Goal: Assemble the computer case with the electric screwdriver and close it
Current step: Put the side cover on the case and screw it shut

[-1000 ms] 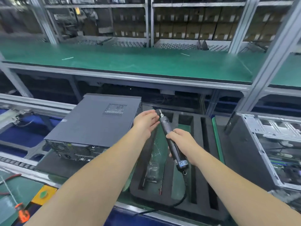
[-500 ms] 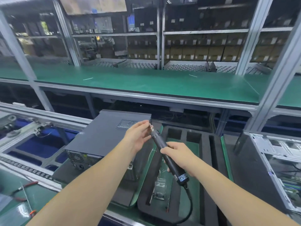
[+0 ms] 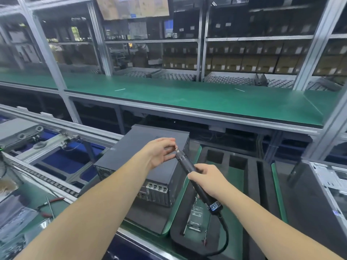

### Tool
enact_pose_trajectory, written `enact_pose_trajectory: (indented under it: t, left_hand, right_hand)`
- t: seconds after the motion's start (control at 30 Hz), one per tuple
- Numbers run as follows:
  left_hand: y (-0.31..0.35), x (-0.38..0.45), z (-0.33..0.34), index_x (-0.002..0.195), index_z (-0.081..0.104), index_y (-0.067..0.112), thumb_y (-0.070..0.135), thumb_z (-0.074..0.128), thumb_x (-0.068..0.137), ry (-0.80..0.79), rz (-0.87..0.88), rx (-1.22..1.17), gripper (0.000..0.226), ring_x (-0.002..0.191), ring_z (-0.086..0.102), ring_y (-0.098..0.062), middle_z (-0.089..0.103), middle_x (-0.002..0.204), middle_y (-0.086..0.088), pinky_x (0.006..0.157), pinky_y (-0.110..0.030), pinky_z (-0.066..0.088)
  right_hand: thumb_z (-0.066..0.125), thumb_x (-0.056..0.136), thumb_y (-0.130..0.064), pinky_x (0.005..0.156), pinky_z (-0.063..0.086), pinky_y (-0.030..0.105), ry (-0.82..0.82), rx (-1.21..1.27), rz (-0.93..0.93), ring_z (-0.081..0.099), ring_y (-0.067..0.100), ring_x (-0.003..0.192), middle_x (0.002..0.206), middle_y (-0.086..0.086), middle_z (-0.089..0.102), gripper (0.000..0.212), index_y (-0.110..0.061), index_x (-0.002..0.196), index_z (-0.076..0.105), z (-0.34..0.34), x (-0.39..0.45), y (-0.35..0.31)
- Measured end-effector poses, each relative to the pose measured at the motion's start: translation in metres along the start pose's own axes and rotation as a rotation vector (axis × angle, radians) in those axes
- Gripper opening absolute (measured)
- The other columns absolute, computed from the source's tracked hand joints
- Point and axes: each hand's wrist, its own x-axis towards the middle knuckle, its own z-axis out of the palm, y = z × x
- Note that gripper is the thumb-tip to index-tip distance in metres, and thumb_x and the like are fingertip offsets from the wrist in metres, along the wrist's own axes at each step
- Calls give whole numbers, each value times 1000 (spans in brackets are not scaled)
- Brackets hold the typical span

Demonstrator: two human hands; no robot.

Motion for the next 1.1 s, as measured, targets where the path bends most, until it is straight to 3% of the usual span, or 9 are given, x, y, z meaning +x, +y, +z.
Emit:
enact_pose_trajectory:
  t: [0.13, 0.27, 0.37, 0.43, 0.53, 0.63, 0.87, 1.0, 1.1]
  left_hand:
    - [-2, 1, -4, 103, 68, 8, -4, 65, 91, 67, -20, -12, 17, 72, 74, -18, 74, 79, -9, 66, -35, 62]
    - [-7, 1, -4, 101, 71, 10, -2, 66, 90, 148, 0, -71, 18, 69, 74, -15, 75, 75, -5, 63, -34, 61]
    - [-5, -1, -4, 107, 71, 13, 1, 66, 91, 189, 7, -119, 20, 67, 74, -12, 75, 74, -1, 59, -27, 59]
    - [-5, -2, -6, 109, 67, 10, 4, 67, 93, 201, -4, -158, 18, 66, 74, -12, 75, 74, -2, 58, -26, 58]
    - [-6, -7, -12, 96, 66, 7, 11, 69, 95, 208, -71, -186, 5, 64, 74, -10, 75, 73, -1, 54, -24, 58]
    - [-10, -12, -21, 94, 65, 10, 19, 68, 97, 239, -158, -129, 10, 69, 72, -11, 74, 85, 0, 54, -27, 57]
    - [-35, -23, -47, 106, 61, 14, 21, 62, 99, 215, -267, -102, 10, 66, 68, -12, 70, 82, 3, 52, -25, 53]
    - [-61, -31, -67, 99, 62, 12, 21, 61, 101, 208, -288, -115, 9, 68, 65, -12, 70, 92, -1, 51, -24, 52]
    - [-85, -35, -85, 108, 65, 10, 21, 63, 101, 193, -296, -159, 13, 73, 66, -11, 70, 104, -4, 52, -23, 55]
  right_hand:
    - [69, 80, -28, 45, 52, 29, 37, -70, -28, 56, 20, 50, 65, 4, 60, 20, -10, 88, 68, 10, 3, 1]
    - [65, 76, -37, 58, 58, 46, 60, -136, -45, 53, 21, 53, 66, 4, 57, 36, -5, 92, 66, 21, 8, -3]
    - [65, 74, -41, 63, 60, 51, 66, -136, -40, 57, 22, 53, 66, 6, 60, 35, -10, 90, 67, 29, 13, -6]
    - [64, 74, -42, 61, 61, 48, 74, -141, -40, 58, 19, 51, 65, 6, 62, 31, -14, 87, 67, 34, 16, -8]
    - [63, 73, -43, 57, 57, 38, 75, -150, -28, 58, 11, 47, 60, -5, 62, 25, -19, 81, 66, 43, 18, -8]
    - [62, 73, -47, 59, 49, 30, 63, -189, -22, 57, 11, 52, 61, -6, 64, 26, -21, 79, 66, 56, 16, -7]
    - [61, 93, -44, 72, 54, 36, -28, -222, 77, 70, 26, 84, 94, 3, 69, 21, -25, 100, 59, 103, -3, 5]
    - [70, 85, -43, 65, 50, 29, -68, -168, 170, 65, 14, 78, 98, -2, 64, 38, -30, 117, 54, 138, -26, 16]
    - [70, 81, -40, 67, 56, 34, -24, -117, 238, 66, 18, 78, 106, 5, 65, 52, -32, 127, 48, 169, -46, 23]
